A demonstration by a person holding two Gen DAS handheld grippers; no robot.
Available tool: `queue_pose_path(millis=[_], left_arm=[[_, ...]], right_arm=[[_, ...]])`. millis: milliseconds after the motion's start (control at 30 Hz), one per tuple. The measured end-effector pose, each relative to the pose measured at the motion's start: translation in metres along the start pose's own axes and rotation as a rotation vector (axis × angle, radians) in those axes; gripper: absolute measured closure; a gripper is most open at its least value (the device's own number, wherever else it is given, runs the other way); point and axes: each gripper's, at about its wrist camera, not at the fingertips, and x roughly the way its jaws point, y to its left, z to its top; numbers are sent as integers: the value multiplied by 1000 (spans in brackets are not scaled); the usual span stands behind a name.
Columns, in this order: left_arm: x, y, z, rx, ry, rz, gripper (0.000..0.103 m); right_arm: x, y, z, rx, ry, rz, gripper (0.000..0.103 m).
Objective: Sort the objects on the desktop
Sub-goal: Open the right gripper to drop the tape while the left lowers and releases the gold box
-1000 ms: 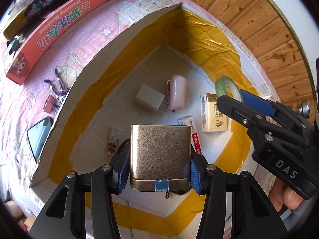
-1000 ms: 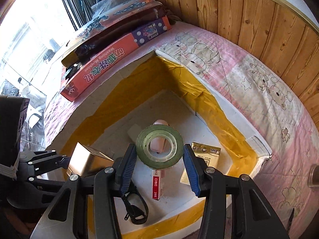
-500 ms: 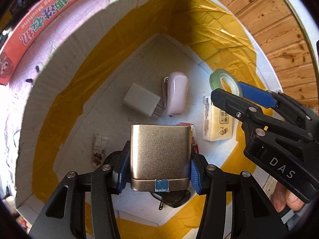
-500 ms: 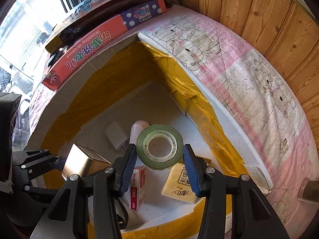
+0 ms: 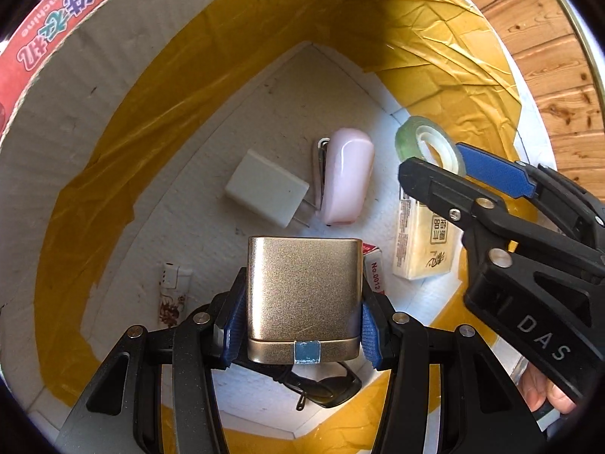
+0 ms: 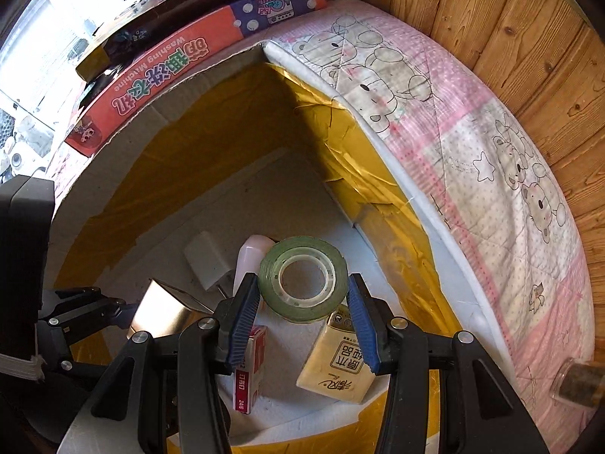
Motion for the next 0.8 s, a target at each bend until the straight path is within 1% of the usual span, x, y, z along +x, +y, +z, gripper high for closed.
queue_pose_path(millis=[200, 300, 400, 533, 800], left_arm=[[1, 4, -2, -21, 3, -1, 50], [-2, 7, -4, -35, 9, -15, 49], [-6, 7, -6, -28, 10, -33, 48], [-16, 5, -8, -24, -8, -36, 48], [-46, 12, -22, -44, -61, -45, 48]], right_arm=[[4, -3, 1, 3, 10, -15, 54], [3, -5, -1, 10, 11, -15, 53], [0, -8, -3, 22, 7, -9, 53], [-5, -9, -4, 29, -6, -8, 49], [-33, -11, -18, 71, -56, 16, 48]])
